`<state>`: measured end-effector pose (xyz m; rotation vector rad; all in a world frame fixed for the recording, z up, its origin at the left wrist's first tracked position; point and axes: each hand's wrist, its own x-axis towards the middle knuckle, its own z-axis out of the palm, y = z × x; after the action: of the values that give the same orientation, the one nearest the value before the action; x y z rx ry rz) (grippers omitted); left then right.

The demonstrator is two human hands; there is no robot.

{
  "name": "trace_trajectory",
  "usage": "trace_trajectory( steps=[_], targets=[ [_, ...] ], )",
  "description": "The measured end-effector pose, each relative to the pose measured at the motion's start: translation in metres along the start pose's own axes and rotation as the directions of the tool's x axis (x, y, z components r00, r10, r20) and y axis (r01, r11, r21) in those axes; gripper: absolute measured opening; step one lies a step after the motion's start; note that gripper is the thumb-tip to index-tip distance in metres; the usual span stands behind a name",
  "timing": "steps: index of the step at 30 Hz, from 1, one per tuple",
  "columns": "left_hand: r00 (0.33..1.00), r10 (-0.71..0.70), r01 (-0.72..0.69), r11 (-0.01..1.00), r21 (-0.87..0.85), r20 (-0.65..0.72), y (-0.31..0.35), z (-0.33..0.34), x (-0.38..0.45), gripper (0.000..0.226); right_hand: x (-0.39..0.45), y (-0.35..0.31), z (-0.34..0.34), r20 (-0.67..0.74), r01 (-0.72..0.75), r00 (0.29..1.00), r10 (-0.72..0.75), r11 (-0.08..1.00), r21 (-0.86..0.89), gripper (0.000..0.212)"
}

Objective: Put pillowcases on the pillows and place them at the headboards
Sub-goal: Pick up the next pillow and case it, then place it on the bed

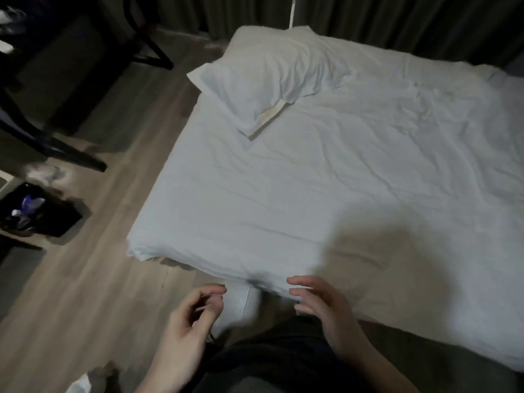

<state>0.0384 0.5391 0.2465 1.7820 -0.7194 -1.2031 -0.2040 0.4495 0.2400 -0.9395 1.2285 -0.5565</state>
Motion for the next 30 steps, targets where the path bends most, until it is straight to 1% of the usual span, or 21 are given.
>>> trace_trajectory(
  steps=[2,4,6,8,12,13,14,15,17,18,20,21,22,24,26,28,30],
  targets=[
    [0.998,0.015,-0.017,1.000,0.023,0.066,-0.002,-0.047,0.023,0.010,0.000,0.008,0.049,-0.045,-0.016,0.999,0.016,1.000,0.003,0.019],
    [0.993,0.033,-0.039,0.998,0.054,0.117,0.002,-0.090,0.042,0.016,-0.007,0.010,0.095,-0.090,0.003,0.996,0.001,0.999,0.050,0.019],
    [0.985,0.041,-0.058,0.993,0.098,0.170,0.005,-0.127,0.063,0.023,-0.013,0.010,0.133,-0.137,0.013,0.991,-0.004,0.998,0.066,0.024],
    [0.973,0.031,-0.066,0.987,0.144,0.229,0.010,-0.156,0.084,0.022,-0.015,0.010,0.162,-0.182,0.007,0.983,0.004,0.998,0.063,0.027],
    [0.941,0.040,-0.120,0.968,0.220,0.336,0.027,-0.196,0.130,0.026,0.002,0.001,0.206,-0.286,0.022,0.958,0.011,0.994,0.111,0.027],
    [0.935,0.041,-0.128,0.965,0.227,0.352,0.028,-0.202,0.142,0.023,0.012,0.000,0.214,-0.312,0.023,0.950,0.019,0.991,0.130,0.027],
    [0.932,0.033,-0.124,0.965,0.233,0.362,0.030,-0.207,0.153,0.013,0.023,-0.003,0.222,-0.332,0.023,0.943,0.030,0.988,0.154,0.029],
    [0.929,0.031,-0.128,0.962,0.240,0.369,0.034,-0.211,0.164,0.011,0.036,-0.007,0.230,-0.339,0.019,0.940,0.045,0.983,0.183,0.029],
    [0.935,0.029,-0.127,0.958,0.257,0.353,0.045,-0.223,0.182,0.025,0.063,-0.022,0.247,-0.317,0.004,0.946,0.065,0.977,0.212,0.026],
    [0.940,0.027,-0.121,0.959,0.256,0.341,0.050,-0.230,0.190,0.024,0.076,-0.028,0.256,-0.308,-0.001,0.949,0.068,0.977,0.214,0.026],
    [0.947,0.028,-0.106,0.968,0.228,0.320,0.064,-0.244,0.203,0.010,0.102,-0.042,0.272,-0.285,0.014,0.957,0.049,0.977,0.215,0.025],
    [0.955,0.044,-0.112,0.969,0.220,0.294,0.072,-0.250,0.213,0.018,0.117,-0.052,0.279,-0.265,0.032,0.964,0.026,0.977,0.213,0.025],
    [0.961,0.047,-0.112,0.968,0.227,0.274,0.078,-0.258,0.223,0.021,0.130,-0.062,0.286,-0.246,0.043,0.969,0.009,0.978,0.203,0.025],
    [0.963,0.040,-0.107,0.964,0.242,0.268,0.082,-0.273,0.247,0.009,0.150,-0.077,0.298,-0.246,0.052,0.969,-0.003,0.980,0.195,0.024],
    [0.951,0.050,-0.126,0.964,0.236,0.305,0.093,-0.283,0.273,0.011,0.167,-0.088,0.307,-0.278,0.084,0.960,-0.015,0.968,0.237,0.019],
    [0.930,0.050,-0.153,0.953,0.260,0.363,0.106,-0.292,0.301,0.024,0.181,-0.094,0.317,-0.335,0.099,0.942,-0.005,0.959,0.265,0.024],
    [0.907,0.056,-0.190,0.939,0.287,0.417,0.118,-0.300,0.334,0.033,0.195,-0.094,0.328,-0.371,0.100,0.929,0.009,0.957,0.273,0.019]
  ],
)
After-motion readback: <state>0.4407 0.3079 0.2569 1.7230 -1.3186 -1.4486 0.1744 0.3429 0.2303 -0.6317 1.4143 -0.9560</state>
